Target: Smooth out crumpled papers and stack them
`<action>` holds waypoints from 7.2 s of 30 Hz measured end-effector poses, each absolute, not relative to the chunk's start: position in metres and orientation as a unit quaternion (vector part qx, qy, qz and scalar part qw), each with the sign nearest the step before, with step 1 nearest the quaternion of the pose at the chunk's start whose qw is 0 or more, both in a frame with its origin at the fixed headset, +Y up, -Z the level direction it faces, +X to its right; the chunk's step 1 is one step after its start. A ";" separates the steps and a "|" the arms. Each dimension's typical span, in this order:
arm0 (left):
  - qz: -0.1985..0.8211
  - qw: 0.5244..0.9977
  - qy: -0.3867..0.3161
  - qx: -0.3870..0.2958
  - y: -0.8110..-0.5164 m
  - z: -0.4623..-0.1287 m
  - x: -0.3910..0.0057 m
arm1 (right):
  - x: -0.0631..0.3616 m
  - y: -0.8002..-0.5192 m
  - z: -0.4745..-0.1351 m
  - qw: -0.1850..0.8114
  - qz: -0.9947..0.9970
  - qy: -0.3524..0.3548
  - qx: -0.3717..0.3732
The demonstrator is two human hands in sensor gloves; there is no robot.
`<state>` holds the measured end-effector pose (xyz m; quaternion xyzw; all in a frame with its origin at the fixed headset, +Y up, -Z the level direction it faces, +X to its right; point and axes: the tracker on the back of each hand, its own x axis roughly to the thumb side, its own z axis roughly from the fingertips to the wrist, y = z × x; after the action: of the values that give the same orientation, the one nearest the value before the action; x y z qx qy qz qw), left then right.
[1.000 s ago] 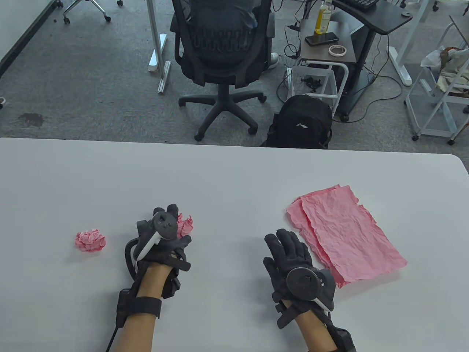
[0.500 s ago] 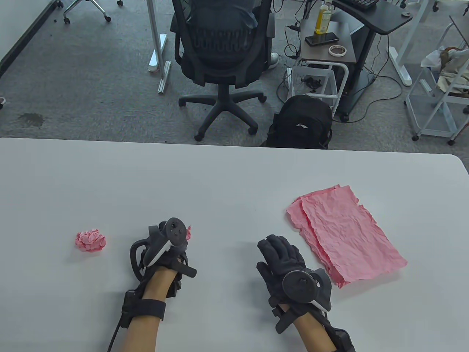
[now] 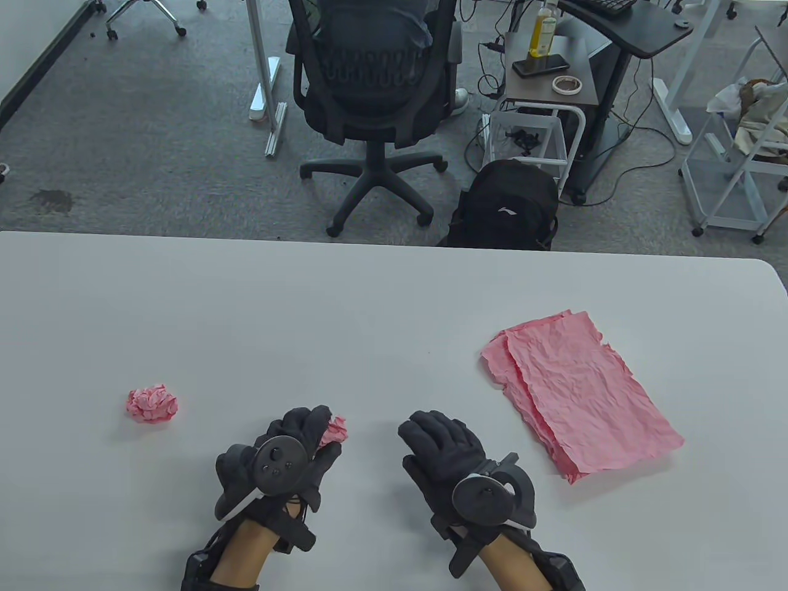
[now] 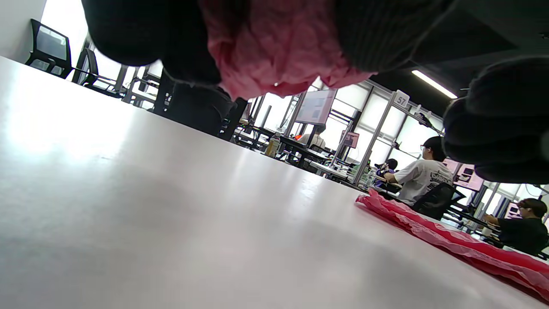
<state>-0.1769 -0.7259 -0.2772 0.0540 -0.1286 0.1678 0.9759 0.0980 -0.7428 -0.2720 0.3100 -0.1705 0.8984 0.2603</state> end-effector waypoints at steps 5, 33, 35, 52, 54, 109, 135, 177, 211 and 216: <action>0.227 0.960 -0.155 0.059 -0.725 -0.277 -0.176 | 0.084 -0.744 -0.272 0.263 0.894 -0.145 0.333; 0.518 0.795 -0.299 -0.099 -0.745 -0.280 -0.156 | 0.073 -0.735 -0.272 0.486 0.836 -0.121 0.222; 0.518 0.800 -0.288 -0.093 -0.745 -0.281 -0.158 | 0.075 -0.742 -0.274 0.537 0.817 -0.081 0.197; 0.598 0.734 -0.291 -0.139 -0.753 -0.284 -0.160 | 0.072 -0.746 -0.272 0.484 0.840 -0.093 0.226; 0.605 0.732 -0.279 -0.140 -0.755 -0.286 -0.160 | 0.075 -0.746 -0.273 0.500 0.833 -0.104 0.212; 0.474 0.836 -0.275 -0.006 -0.743 -0.271 -0.158 | 0.096 -0.755 -0.279 0.628 0.748 -0.142 0.162; 0.539 0.823 -0.176 0.018 -0.744 -0.280 -0.185 | 0.106 -0.773 -0.298 0.759 0.637 0.006 0.139; 0.457 0.834 -0.308 0.021 -0.727 -0.269 -0.155 | 0.077 -0.752 -0.280 0.527 0.783 0.005 0.330; 0.560 0.816 -0.137 0.050 -0.740 -0.285 -0.202 | 0.133 -0.760 -0.305 0.567 0.817 -0.048 0.098; 0.594 0.798 -0.088 0.056 -0.744 -0.287 -0.216 | 0.148 -0.765 -0.308 0.700 0.710 -0.072 0.038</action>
<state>-0.2160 -0.7440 -0.2867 0.0559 -0.0877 0.5942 0.7976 0.1483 -0.7649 -0.3081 0.0376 -0.0719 0.7099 0.6996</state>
